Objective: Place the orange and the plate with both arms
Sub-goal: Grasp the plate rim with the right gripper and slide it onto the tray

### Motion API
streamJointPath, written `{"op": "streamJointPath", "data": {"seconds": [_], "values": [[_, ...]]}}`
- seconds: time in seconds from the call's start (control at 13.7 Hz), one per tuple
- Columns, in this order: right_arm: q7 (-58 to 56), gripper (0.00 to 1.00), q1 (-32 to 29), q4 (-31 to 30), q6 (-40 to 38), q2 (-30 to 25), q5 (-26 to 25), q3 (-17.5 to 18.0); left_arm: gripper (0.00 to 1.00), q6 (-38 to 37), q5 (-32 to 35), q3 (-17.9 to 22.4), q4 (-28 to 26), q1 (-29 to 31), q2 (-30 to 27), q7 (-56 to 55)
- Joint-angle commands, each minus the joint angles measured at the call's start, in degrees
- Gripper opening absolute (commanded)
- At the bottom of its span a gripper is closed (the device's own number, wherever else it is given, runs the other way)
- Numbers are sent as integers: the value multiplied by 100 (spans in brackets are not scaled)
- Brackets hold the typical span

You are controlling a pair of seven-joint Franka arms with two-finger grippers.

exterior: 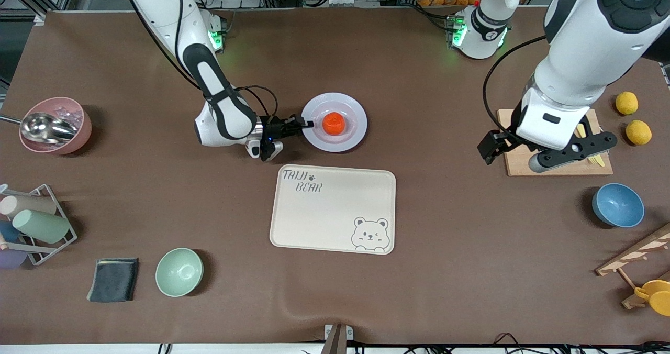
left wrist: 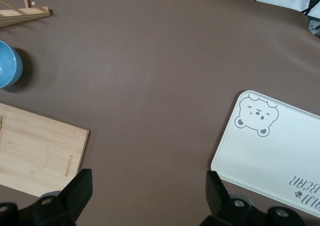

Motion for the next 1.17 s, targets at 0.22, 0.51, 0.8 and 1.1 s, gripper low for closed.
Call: {"op": "streamJointPath", "data": {"seconds": [0.22,0.51,0.8,1.1], "values": [[11,0,-9,-64,-114,-250,200,-43,100,-240,-606,1135,-7,-313,-502,1412],[284,0,-228,32,-317,-444,235,-51,100,-522,-809,1833,-42,-553,-705,2098],[1249,0,-299,734,-247,-356,429,-86,100,-672,-818,2035,-121,-544,-845,2284],[1619,0,-457,1832,199,345,429,-95,100,-698,-844,2045,-270,-535,-968,2320]]}}
